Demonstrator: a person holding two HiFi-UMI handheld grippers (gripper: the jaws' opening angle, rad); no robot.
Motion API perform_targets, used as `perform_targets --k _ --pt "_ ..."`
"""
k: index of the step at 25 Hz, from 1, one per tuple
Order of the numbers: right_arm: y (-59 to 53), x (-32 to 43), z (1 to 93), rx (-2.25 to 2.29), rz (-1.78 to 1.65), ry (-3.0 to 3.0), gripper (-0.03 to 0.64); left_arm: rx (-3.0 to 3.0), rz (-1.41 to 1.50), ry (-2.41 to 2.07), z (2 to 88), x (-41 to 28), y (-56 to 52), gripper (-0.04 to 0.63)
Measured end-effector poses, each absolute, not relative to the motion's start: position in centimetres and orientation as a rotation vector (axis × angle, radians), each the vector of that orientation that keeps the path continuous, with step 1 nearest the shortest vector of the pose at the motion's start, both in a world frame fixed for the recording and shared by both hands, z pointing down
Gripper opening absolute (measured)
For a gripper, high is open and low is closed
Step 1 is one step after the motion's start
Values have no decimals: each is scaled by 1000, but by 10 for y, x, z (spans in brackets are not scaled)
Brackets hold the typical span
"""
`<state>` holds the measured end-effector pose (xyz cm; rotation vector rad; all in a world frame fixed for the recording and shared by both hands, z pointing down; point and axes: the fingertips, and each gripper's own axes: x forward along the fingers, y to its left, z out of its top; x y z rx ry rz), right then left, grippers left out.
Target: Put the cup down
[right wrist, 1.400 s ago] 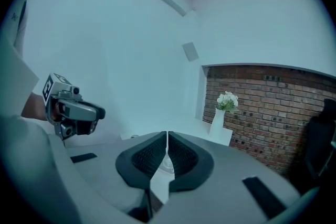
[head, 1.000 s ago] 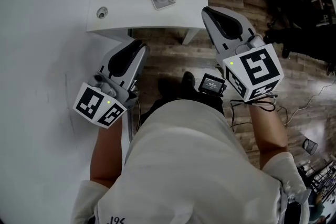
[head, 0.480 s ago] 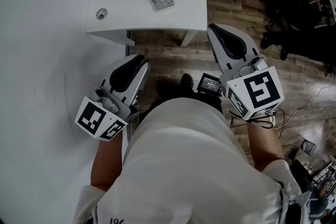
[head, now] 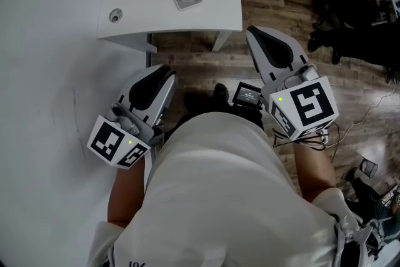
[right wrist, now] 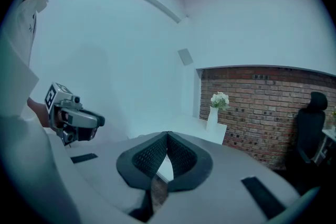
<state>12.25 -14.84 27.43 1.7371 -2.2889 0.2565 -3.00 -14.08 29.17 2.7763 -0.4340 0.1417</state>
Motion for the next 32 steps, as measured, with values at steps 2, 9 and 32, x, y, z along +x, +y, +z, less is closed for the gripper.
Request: perform_targets --k 2,9,32 --pt "-148 123 274 1741 251 -2282 12 2775 142 -430 292 -31 -140 69" --pt "-147 126 268 1748 235 -2271 11 2772 148 -421 292 -33 -139 69" --pt "-139 134 263 1728 199 -2232 11 2762 167 -380 294 -27 -129 69"
